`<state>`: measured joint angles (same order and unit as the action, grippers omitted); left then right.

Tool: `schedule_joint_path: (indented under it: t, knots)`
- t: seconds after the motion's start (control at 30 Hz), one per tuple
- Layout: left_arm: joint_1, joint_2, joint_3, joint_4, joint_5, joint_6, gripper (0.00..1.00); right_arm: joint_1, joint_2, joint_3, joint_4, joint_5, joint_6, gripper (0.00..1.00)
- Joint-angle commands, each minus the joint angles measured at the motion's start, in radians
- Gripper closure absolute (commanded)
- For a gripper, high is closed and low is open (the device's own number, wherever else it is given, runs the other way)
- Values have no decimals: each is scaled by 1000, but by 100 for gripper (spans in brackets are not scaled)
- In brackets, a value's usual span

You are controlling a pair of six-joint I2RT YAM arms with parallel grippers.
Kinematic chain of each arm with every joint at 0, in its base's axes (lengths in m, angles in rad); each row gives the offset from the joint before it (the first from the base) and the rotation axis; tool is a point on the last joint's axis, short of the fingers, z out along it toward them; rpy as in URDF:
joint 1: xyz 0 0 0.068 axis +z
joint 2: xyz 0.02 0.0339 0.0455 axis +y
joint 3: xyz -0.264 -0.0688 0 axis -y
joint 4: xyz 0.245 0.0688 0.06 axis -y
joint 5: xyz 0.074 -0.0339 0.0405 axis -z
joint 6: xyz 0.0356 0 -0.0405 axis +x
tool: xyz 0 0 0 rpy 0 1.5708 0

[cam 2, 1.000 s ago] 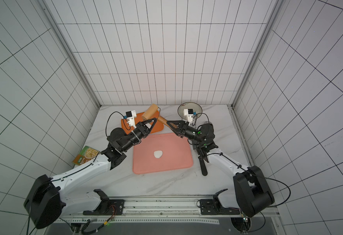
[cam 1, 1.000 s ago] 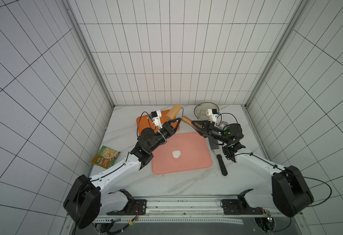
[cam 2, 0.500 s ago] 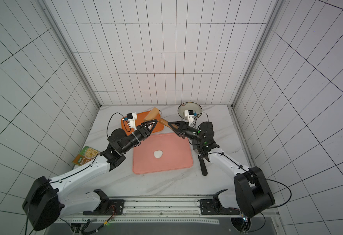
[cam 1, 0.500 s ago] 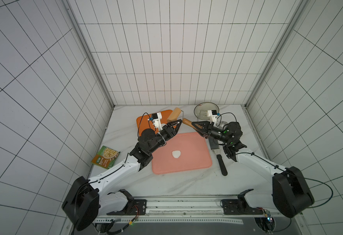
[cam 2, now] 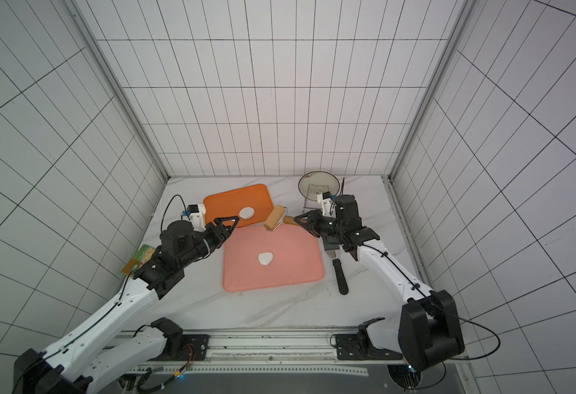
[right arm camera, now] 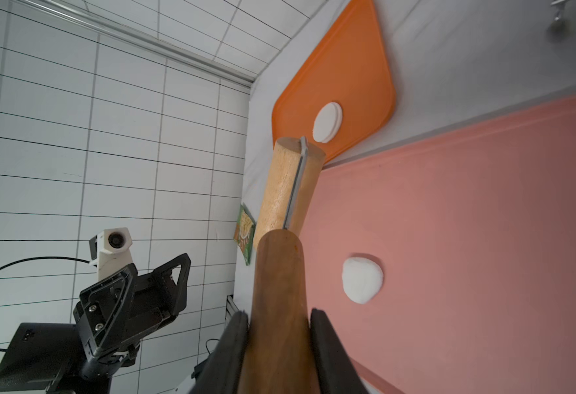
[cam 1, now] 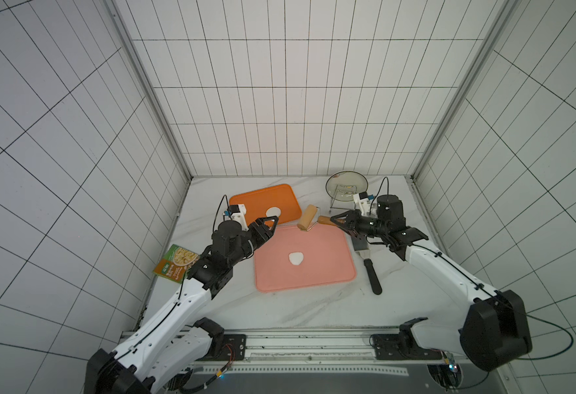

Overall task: Roll out the dumpling wrappers from the dough
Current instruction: Adjust the work surface at the center of the board.

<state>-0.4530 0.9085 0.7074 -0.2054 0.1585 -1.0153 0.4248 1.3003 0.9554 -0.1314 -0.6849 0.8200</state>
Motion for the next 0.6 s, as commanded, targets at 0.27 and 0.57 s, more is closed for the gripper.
schedule_joint_path:
  t: [0.27, 0.57]
  knots:
    - [144, 41, 14, -510, -80, 195, 41, -7, 66, 243, -491, 230, -302, 100]
    - [161, 218, -19, -453, -51, 168, 54, -6, 17, 222, -407, 134, -276, 100]
